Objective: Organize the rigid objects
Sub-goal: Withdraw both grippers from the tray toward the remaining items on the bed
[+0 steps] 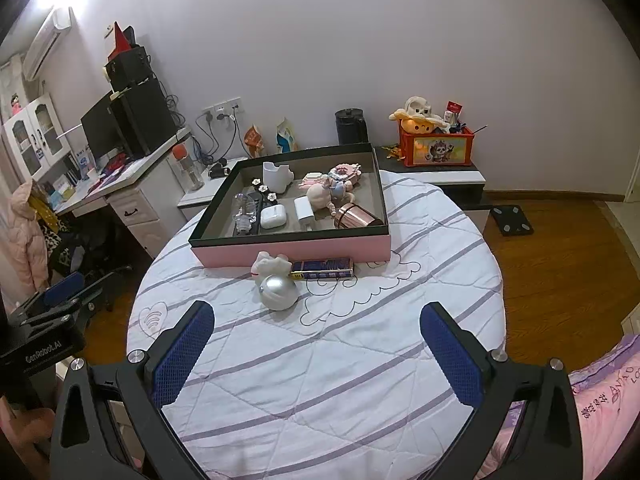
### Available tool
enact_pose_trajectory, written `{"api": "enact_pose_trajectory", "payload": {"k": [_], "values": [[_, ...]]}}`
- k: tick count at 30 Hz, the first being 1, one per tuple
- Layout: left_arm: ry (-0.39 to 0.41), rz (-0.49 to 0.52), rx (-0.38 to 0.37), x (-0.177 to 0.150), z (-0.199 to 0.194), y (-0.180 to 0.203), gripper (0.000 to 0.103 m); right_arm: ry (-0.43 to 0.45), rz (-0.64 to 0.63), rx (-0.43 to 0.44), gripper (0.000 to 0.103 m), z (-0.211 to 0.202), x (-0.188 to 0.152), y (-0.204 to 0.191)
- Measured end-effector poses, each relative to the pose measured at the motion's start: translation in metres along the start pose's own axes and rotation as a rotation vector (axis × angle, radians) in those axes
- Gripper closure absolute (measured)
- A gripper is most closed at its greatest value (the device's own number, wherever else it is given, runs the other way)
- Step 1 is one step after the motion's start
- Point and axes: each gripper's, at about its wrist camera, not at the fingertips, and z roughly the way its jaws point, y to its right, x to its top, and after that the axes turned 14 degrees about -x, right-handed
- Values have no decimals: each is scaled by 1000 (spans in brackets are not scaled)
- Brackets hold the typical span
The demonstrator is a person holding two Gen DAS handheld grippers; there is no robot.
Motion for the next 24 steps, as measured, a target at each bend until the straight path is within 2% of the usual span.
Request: {"api": "enact_pose_trajectory", "payload": {"k": [14, 24], "values": [[-9, -9, -3, -6, 1, 3, 0, -4, -10, -6, 0, -2, -1, -1], [-83, -27, -39, -8, 40, 9, 0, -39, 9, -30, 0, 16, -1, 15]]}}
